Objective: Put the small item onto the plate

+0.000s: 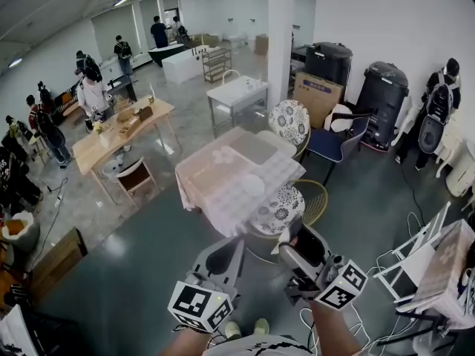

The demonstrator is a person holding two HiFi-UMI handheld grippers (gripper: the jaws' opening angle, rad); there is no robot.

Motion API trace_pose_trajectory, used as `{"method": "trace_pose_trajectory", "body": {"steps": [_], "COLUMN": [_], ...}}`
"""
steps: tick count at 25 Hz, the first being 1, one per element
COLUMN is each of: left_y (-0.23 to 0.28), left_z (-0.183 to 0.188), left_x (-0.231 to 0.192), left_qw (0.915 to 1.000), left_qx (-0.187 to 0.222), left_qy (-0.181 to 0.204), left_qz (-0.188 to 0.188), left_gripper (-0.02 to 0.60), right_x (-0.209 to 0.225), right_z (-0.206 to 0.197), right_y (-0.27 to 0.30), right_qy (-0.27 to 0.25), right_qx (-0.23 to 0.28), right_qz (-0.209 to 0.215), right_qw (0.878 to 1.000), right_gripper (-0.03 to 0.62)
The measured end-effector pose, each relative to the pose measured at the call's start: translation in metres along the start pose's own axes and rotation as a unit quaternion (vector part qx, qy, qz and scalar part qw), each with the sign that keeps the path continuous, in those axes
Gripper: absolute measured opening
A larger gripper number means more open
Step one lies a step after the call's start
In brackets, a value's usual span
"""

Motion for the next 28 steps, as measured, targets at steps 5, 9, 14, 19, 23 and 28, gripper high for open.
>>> {"method": "trace_pose_trajectory", "body": {"steps": [5, 9, 14, 19, 23, 28], "left_y": [0.004, 0.010, 0.015, 0.024, 0.040, 0.072], "left_z": [-0.004, -0.007, -0.007, -0.008, -0.009, -0.005], "left_x": [0.003, 0.006, 0.005, -0.004, -0.020, -0.062], "left_qw": [0.9999, 0.9998, 0.9996, 0.9996, 0.9997, 0.9998], "left_qx": [-0.001, 0.001, 0.003, 0.008, 0.008, 0.012], "left_qy": [0.001, 0.006, 0.005, 0.001, 0.000, -0.003], "left_qz": [0.010, 0.018, 0.026, 0.028, 0.024, 0.018], "left_gripper": [0.006, 0.006, 0.006, 0.006, 0.006, 0.006], "right_x": [0.006, 0.015, 0.024, 0.033, 0.050, 0.079], "right_z": [0.001, 0.004, 0.005, 0.002, -0.003, -0.013], "right_y": [-0.007, -0.012, -0.010, 0.000, 0.015, 0.052], "right_qy": [0.006, 0.016, 0.024, 0.024, 0.024, 0.019], "right_qx": [0.003, 0.010, 0.010, 0.005, 0.000, -0.006], "right_qz": [0.007, 0.008, 0.012, 0.016, 0.013, 0.004], "right_qw": [1.000, 1.000, 1.000, 1.000, 1.000, 1.000], "right_gripper": [0.273, 0.272, 0.273, 0.273, 0.273, 0.273]}}
Point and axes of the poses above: the fingertips, and each gripper's own axes: y forward along the fingers, x to its right, z out of its top, the point moved 7 cm from there along -y, backward along the fingers, and after that the axes turned 3 degrees about -y, right-handed, at the moved point
